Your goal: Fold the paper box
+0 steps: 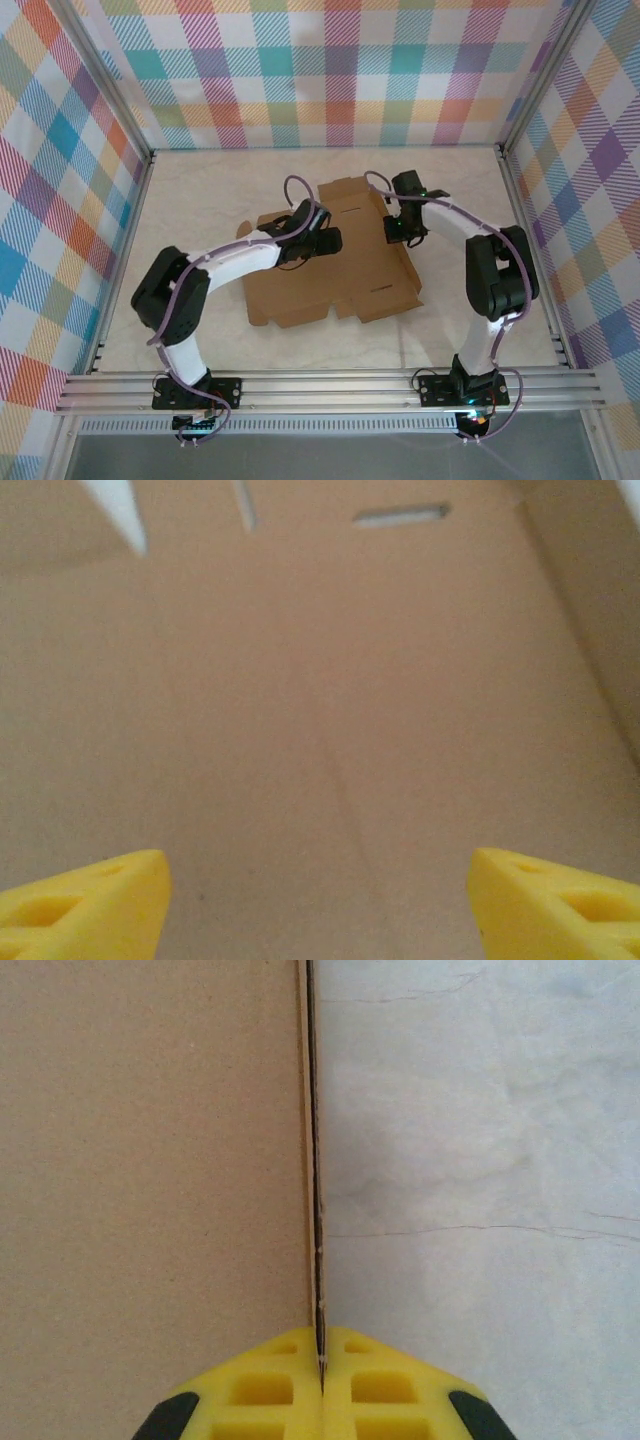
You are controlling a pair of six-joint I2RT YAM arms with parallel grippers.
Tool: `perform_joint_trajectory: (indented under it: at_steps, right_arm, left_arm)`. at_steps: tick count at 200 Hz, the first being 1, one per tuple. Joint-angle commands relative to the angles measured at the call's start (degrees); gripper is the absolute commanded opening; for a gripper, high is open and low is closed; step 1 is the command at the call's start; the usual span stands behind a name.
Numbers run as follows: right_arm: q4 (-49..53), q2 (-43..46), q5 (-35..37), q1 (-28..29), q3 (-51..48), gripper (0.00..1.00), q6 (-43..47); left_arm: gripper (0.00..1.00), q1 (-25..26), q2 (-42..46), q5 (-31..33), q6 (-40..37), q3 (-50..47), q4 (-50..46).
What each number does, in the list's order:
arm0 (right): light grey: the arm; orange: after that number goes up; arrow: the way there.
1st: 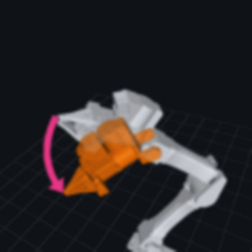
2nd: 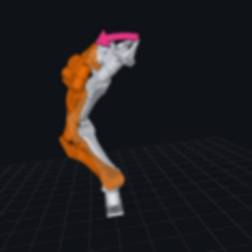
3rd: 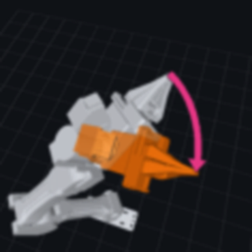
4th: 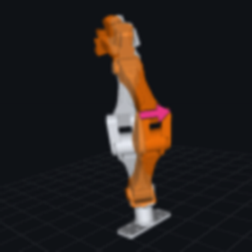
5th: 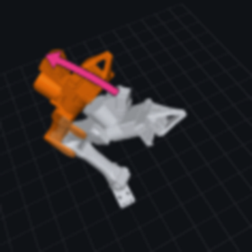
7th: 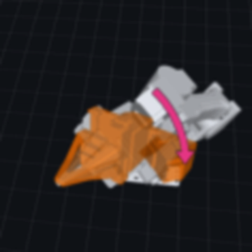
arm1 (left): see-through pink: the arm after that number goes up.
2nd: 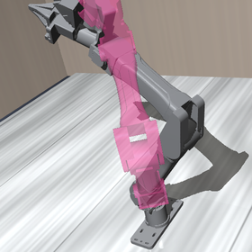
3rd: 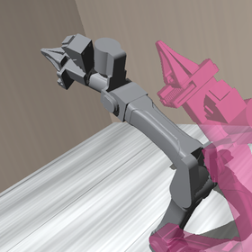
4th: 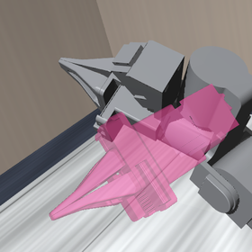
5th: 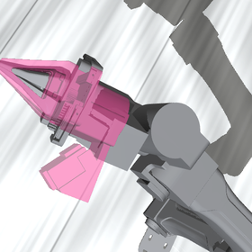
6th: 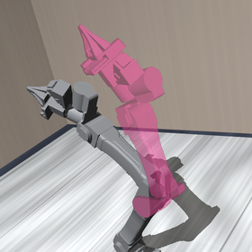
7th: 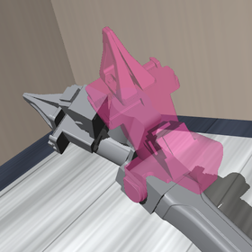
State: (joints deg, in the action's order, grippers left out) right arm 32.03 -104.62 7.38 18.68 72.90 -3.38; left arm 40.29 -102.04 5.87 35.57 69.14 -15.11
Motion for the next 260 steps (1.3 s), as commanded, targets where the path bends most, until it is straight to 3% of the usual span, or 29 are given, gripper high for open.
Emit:
perform_joint_trajectory:
  at_steps: [1, 32, 76, 167, 189, 215, 239, 260]
  right_arm:
    - [-5.7, 3.2, 12.9, 2.4, -3.6, 0.00, 1.2]
    - [-10.4, 2.8, 21.7, 5.8, -6.2, 0.00, 2.6]
    - [-8.3, -3.5, 34.6, 10.1, -3.4, 0.00, 1.8]
    - [3.4, -16.8, 45.0, 14.9, 7.3, 0.00, -1.5]
    - [3.2, -15.9, 44.0, 14.9, 7.1, 0.00, -1.6]
    - [-3.5, -8.8, 34.3, 13.0, 2.5, 0.00, 1.3]
    - [-10.2, -2.9, 23.9, 10.5, -1.9, 0.00, 6.0]
    - [-14.1, 1.2, 15.5, 6.7, -4.6, 0.00, 4.9]
  left_arm:
    - [0.72, -0.8, -3.9, -3.7, 7.6, 3.8, -3.9]
    - [0.61, -1.7, -7.5, -6.6, 10.9, 4.9, -3.4]
    - [0.58, -2.5, -9.2, -8.2, 14.4, 3.0, -1.3]
    - [0.58, -3.6, -9.0, -9.5, 16.2, -0.1, 2.3]
    - [0.57, -3.6, -8.7, -9.2, 16.0, -0.4, 2.3]
    - [0.60, -3.6, -6.0, -6.6, 13.8, -1.2, 2.3]
    - [0.70, -3.8, -1.8, -3.1, 9.1, -1.4, 1.6]
    - [0.82, -5.9, -0.3, -5.1, 6.1, 0.6, 0.7]
